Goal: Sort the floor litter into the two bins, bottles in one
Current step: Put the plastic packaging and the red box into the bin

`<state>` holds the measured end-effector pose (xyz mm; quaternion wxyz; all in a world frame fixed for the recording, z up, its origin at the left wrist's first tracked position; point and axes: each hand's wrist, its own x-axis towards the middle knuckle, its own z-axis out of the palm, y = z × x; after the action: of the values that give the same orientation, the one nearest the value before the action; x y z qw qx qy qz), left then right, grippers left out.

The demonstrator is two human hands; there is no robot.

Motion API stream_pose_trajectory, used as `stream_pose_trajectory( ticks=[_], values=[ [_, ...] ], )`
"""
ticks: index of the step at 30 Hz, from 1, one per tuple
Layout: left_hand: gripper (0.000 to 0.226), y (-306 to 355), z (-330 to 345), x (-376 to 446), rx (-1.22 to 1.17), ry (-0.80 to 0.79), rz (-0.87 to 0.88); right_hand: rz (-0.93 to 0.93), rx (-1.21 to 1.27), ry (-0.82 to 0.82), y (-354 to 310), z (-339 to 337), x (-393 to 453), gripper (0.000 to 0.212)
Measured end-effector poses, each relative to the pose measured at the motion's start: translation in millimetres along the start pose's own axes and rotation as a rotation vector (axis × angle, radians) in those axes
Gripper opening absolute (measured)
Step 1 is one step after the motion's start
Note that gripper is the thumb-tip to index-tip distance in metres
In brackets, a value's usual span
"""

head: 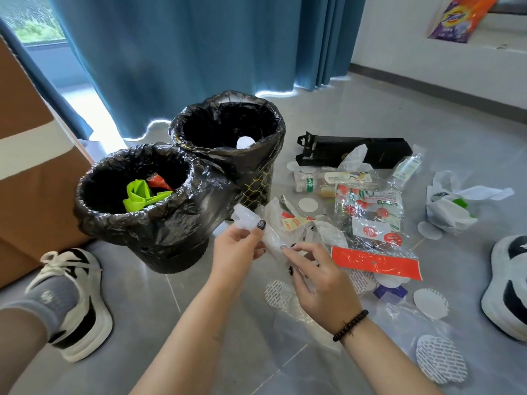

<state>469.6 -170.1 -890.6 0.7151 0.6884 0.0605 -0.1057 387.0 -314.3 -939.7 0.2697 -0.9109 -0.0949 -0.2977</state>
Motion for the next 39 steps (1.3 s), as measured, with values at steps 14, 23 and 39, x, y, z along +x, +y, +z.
stream_pose_trajectory(
  ticks=[14,23,39],
  values=[
    [0.025,98.6,-144.1,77.6,0.487,0.567,0.488,0.315,0.089,-0.354,8.1,22.7,-29.0,0.033],
    [0.087,96.1,-130.1,91.2,0.517,0.360,0.279,0.437,0.044,-0.515,8.6,24.8,-32.6,0.033],
    [0.032,-80.2,-10.0,36.1,0.878,-0.352,0.298,0.847,-0.041,-0.618,53.6,34.3,-59.3,0.060]
  ],
)
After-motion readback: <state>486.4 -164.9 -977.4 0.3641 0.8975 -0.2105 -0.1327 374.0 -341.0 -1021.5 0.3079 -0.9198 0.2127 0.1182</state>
